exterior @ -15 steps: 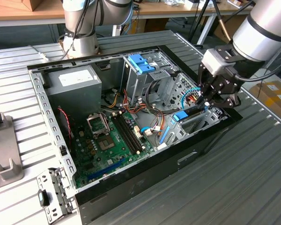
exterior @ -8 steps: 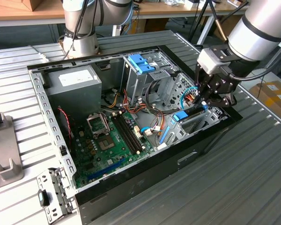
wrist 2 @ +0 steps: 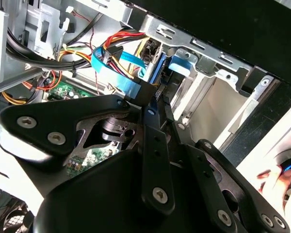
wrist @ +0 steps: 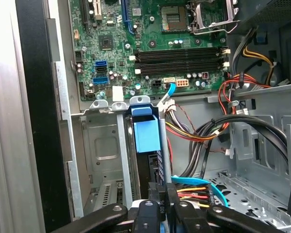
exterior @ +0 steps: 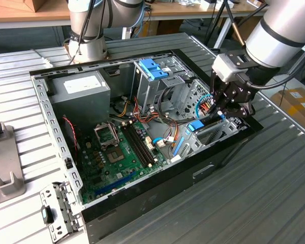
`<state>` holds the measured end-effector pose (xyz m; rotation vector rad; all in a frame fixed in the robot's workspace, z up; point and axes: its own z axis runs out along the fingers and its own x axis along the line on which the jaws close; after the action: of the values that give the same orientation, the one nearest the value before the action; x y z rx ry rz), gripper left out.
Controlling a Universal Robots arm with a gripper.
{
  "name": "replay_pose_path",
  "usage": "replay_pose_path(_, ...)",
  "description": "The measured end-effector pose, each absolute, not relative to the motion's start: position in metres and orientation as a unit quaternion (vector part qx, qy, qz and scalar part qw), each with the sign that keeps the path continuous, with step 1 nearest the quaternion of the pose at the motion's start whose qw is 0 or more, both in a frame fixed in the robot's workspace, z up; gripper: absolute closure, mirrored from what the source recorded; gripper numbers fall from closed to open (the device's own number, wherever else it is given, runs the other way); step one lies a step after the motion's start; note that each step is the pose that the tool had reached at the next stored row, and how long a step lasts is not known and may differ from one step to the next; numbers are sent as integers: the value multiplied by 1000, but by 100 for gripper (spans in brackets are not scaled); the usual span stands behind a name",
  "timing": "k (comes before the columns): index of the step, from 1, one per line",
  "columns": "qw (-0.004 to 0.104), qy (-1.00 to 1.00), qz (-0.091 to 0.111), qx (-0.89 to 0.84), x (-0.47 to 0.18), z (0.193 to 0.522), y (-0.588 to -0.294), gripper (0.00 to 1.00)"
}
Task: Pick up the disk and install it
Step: 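Insert the first disk wire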
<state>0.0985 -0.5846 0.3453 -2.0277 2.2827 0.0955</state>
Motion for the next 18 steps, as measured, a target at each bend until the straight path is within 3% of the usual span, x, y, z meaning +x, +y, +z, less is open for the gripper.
replay_pose_path(18, 43, 744, 31, -666, 100, 343, -585, 82)
